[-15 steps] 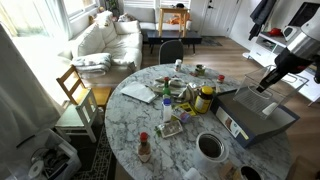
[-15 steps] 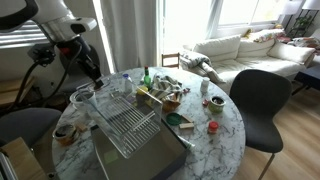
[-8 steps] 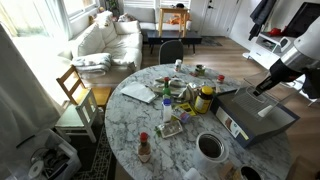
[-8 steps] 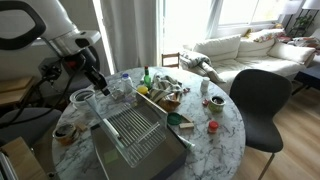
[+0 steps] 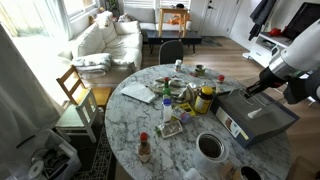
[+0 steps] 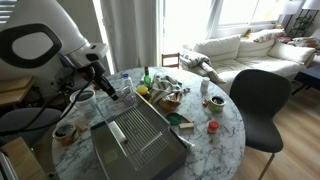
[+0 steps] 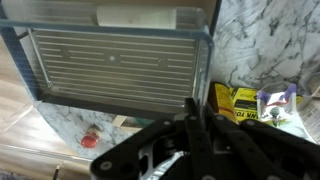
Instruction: Move the cup to the side the put the plastic box into the cardboard box
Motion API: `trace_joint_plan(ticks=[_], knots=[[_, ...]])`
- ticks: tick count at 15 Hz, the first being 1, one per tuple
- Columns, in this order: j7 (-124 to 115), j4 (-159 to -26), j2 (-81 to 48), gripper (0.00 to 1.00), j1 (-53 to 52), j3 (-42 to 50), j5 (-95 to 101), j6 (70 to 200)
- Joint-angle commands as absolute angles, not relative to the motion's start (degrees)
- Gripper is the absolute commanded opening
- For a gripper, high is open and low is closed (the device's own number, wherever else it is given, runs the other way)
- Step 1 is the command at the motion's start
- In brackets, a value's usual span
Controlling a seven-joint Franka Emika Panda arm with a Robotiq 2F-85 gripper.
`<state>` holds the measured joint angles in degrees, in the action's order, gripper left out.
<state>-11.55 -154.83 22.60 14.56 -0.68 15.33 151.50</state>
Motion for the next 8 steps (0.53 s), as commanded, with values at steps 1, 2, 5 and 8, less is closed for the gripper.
trace_joint_plan(ticks=[1,2,5,8], knots=[[-13.11,-153.88,19.41,0.02,15.78,-1.16,17.28,153.06],[-13.10,-153.69,18.62,0.02,15.55,-1.00,17.07,153.06],[-12.88,-153.21,16.13,0.02,14.93,-0.57,16.74,153.86],[-12.83,-153.08,13.87,0.02,14.58,-0.28,16.44,156.06]])
